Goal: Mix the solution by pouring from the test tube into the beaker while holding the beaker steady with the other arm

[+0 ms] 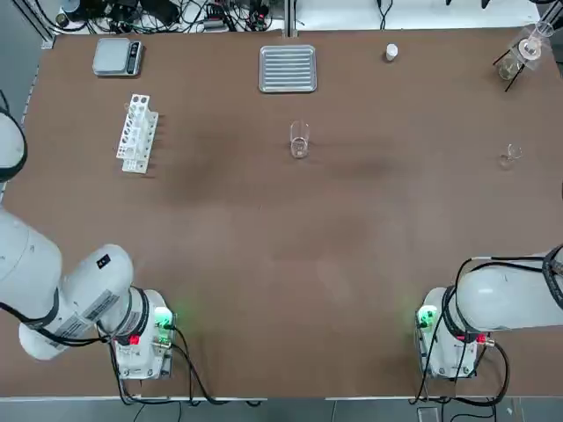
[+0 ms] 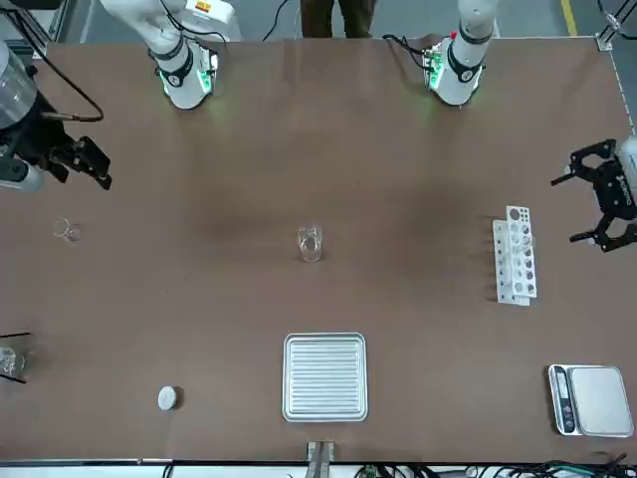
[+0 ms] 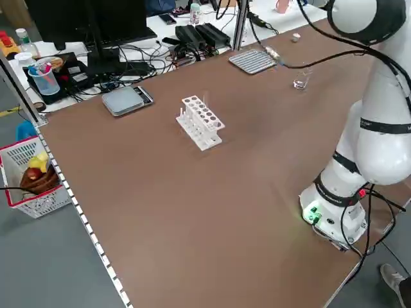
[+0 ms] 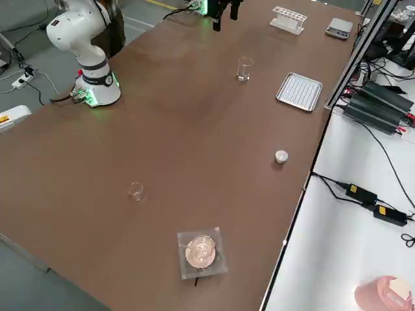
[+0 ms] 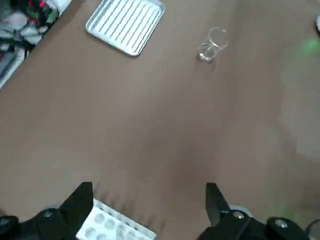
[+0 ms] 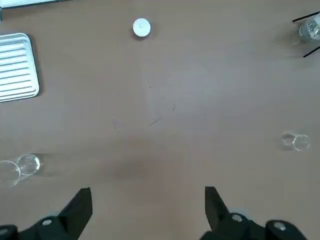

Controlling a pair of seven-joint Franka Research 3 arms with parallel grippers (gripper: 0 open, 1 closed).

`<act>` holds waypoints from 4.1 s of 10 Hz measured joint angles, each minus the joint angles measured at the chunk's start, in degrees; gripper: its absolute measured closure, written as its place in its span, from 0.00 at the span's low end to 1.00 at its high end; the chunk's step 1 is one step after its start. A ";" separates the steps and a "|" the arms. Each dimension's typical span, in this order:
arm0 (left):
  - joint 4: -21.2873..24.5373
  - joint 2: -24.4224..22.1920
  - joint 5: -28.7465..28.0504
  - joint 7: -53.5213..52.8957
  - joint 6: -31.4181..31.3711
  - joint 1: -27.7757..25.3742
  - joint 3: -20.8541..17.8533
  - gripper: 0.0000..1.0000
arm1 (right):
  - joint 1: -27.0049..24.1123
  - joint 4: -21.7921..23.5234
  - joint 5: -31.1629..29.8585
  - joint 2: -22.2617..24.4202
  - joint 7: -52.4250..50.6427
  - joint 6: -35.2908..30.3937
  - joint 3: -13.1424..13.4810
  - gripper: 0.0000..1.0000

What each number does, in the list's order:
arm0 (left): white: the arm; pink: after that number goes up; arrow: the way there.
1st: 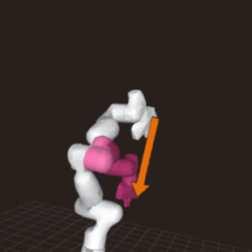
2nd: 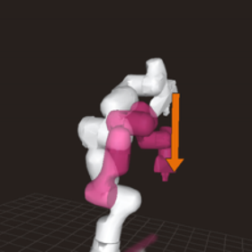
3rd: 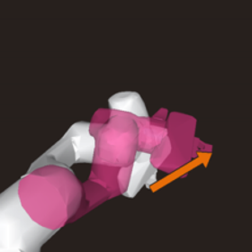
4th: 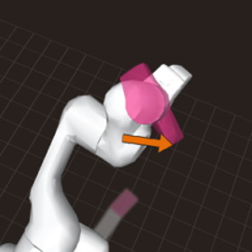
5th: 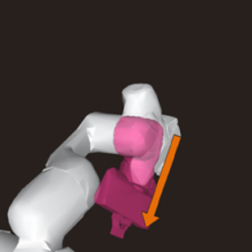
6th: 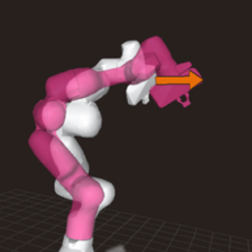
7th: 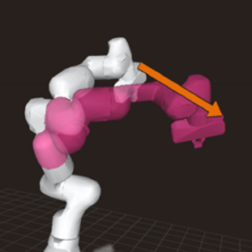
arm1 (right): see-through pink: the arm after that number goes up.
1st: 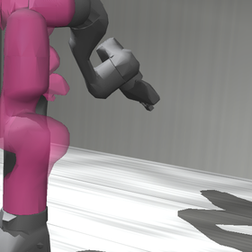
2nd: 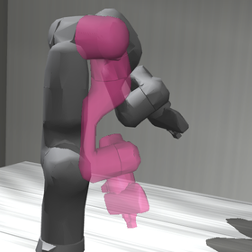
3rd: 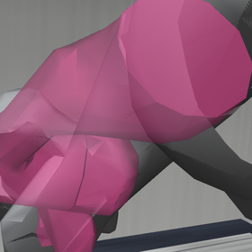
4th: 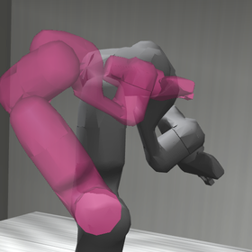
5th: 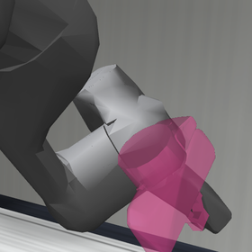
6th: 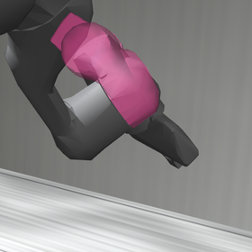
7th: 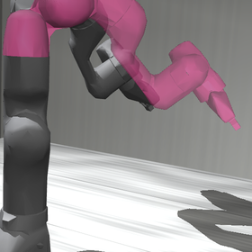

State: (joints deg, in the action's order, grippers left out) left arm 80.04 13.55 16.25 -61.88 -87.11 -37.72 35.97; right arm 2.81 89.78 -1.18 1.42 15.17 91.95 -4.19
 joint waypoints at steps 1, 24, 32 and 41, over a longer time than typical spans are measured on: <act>0.07 -0.06 -1.96 4.48 -1.62 0.78 0.27 0.00 | 0.00 0.00 0.00 -0.16 0.00 0.04 0.00 0.00; 3.37 -4.65 -19.28 56.56 -12.04 7.26 0.59 0.01 | 0.04 0.10 0.01 -0.57 0.00 1.65 -0.01 0.00; 2.99 -4.83 -19.40 56.59 -11.28 23.71 -15.98 0.01 | 0.47 0.41 0.06 -1.19 -0.01 1.91 -0.11 0.00; 3.11 -6.47 -19.39 58.99 -9.63 38.48 -30.14 0.01 | 0.55 0.83 0.86 -1.76 -0.01 2.58 0.02 0.00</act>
State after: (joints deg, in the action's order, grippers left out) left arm 83.15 7.08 -3.14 -2.90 -96.74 0.76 5.83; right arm 3.35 90.61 -0.32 -0.35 15.16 94.53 -4.17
